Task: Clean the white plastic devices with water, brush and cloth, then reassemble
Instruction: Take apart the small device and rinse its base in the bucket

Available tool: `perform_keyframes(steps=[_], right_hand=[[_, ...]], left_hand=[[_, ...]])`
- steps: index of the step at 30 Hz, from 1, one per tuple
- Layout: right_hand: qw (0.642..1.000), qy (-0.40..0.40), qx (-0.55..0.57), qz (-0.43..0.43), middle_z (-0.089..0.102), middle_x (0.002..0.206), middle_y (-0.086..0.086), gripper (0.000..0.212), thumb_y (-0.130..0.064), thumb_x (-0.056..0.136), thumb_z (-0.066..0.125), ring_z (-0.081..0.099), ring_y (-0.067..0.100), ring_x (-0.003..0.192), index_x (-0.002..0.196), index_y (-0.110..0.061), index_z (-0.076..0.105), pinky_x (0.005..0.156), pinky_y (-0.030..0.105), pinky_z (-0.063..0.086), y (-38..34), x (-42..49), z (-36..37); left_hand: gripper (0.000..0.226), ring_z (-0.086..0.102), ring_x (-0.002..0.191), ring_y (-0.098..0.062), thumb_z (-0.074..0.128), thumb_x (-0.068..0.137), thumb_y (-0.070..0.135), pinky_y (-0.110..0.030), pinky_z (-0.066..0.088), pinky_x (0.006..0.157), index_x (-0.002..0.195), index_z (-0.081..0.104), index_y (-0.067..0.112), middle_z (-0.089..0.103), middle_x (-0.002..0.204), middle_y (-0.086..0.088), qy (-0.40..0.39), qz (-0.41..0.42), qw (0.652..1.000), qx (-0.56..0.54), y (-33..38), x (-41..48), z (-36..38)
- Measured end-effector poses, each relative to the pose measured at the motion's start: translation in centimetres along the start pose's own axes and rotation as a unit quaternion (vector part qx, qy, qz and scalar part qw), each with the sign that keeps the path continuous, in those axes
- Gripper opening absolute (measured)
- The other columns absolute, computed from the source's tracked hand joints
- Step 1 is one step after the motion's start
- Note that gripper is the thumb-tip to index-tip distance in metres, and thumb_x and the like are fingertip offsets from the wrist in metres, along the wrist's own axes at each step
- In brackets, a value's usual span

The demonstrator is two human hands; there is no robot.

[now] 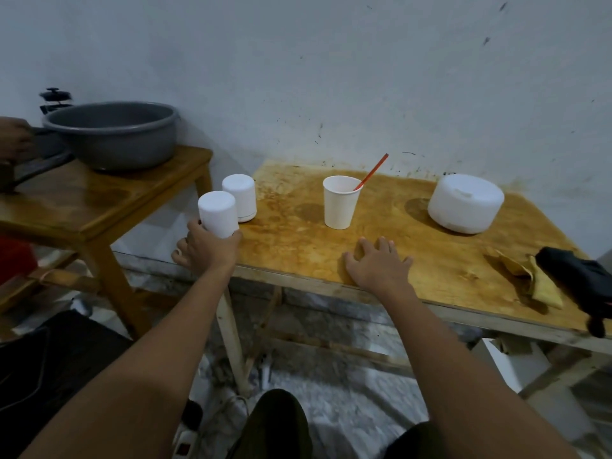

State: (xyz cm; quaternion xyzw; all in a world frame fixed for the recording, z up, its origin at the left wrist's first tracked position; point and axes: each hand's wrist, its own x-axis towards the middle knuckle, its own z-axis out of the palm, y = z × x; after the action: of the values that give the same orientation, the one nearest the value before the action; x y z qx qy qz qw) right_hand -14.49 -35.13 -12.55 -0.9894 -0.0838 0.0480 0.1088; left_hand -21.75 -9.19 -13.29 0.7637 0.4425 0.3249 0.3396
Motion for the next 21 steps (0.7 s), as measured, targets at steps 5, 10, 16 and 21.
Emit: perform_keyframes(steps=[5,10,16,21], right_hand=[[1.000,0.009,-0.001,-0.005,0.008,0.164,0.009,0.067,-0.063,0.095,0.024,0.002,0.029,0.151,0.154,-0.030,0.022,0.116,0.064,0.002,0.0,-0.1,0.1],[1.000,0.012,0.000,-0.008,0.007,0.164,0.010,0.067,-0.064,0.096,0.024,0.001,0.030,0.151,0.154,-0.030,0.021,0.116,0.064,0.002,0.0,-0.3,0.1],[0.999,0.004,0.010,-0.030,0.009,0.164,0.009,0.067,-0.064,0.096,0.026,0.004,0.028,0.151,0.153,-0.029,0.026,0.117,0.061,0.004,0.7,-0.3,-0.2],[0.975,0.007,0.217,-0.040,0.057,0.133,0.003,0.052,-0.059,0.097,0.033,0.048,0.026,0.127,0.122,-0.023,0.061,0.101,0.042,0.039,3.1,-0.2,-1.9]], left_hand=[[0.072,0.044,0.130,-0.032,0.081,0.074,0.038,-0.049,0.018,0.114,0.131,0.045,0.013,0.055,0.134,-0.013,-0.017,0.016,1.000,-0.011,0.0,0.4,-0.3],[0.073,0.041,0.130,-0.034,0.082,0.074,0.034,-0.046,0.026,0.111,0.134,0.045,0.012,0.055,0.135,-0.012,-0.052,0.055,0.996,-0.046,1.3,-1.9,-0.9],[0.071,0.040,0.129,-0.030,0.083,0.068,0.048,-0.047,0.028,0.108,0.124,0.051,0.019,0.058,0.128,-0.004,-0.157,0.126,0.978,-0.058,2.9,-5.2,0.7],[0.080,0.037,0.128,-0.029,0.082,0.066,0.054,-0.042,0.035,0.099,0.131,0.049,0.021,0.056,0.127,0.000,-0.230,0.161,0.958,-0.051,6.1,-9.0,2.8]])
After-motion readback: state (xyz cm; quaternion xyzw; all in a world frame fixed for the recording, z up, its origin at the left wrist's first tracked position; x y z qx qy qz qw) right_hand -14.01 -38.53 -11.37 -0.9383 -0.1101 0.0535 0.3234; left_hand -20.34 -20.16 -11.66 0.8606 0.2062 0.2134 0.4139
